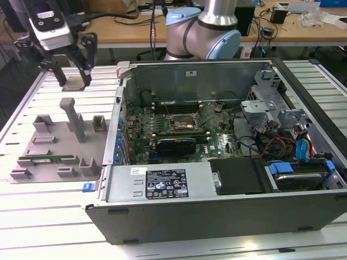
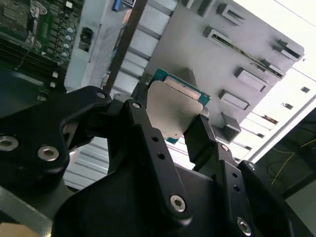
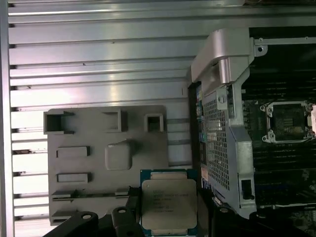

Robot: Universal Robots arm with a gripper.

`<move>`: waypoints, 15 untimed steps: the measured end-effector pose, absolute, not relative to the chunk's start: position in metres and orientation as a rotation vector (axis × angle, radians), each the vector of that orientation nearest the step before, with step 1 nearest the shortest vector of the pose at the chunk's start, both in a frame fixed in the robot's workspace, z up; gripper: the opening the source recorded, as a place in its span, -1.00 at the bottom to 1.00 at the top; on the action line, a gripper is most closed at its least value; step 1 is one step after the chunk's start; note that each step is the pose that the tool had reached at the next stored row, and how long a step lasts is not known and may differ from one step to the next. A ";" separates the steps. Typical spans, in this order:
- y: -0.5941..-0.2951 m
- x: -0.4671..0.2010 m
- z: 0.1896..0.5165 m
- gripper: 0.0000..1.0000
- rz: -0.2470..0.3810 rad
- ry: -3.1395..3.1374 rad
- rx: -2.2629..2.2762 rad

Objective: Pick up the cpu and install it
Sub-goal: 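Pick up the cpu and move it towards the insertion slot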

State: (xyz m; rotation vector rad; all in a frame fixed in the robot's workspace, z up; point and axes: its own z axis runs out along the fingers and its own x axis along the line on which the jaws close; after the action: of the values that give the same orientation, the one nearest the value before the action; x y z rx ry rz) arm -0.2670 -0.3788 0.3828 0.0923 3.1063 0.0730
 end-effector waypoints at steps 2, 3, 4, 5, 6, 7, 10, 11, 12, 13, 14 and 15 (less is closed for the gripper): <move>-0.379 -0.259 0.383 0.08 0.073 3.106 0.092; -0.379 -0.250 0.383 0.08 0.073 3.106 0.092; -0.379 -0.243 0.383 0.08 0.073 3.106 0.092; -0.379 -0.240 0.383 0.08 0.073 3.106 0.092; -0.379 -0.233 0.383 0.08 0.073 3.106 0.092; -0.379 -0.227 0.383 0.08 0.073 3.106 0.092; -0.379 -0.209 0.383 0.08 0.073 3.106 0.092; -0.379 -0.204 0.383 0.08 0.073 3.106 0.092; -0.379 -0.200 0.383 0.08 0.073 3.106 0.092; -0.379 -0.193 0.383 0.08 0.073 3.106 0.092; -0.379 -0.186 0.383 0.08 0.073 3.106 0.092; -0.379 -0.178 0.383 0.08 0.073 3.106 0.092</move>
State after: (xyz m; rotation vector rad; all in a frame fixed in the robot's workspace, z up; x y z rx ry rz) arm -0.1781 -0.3788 0.3828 0.0922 3.1062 0.0732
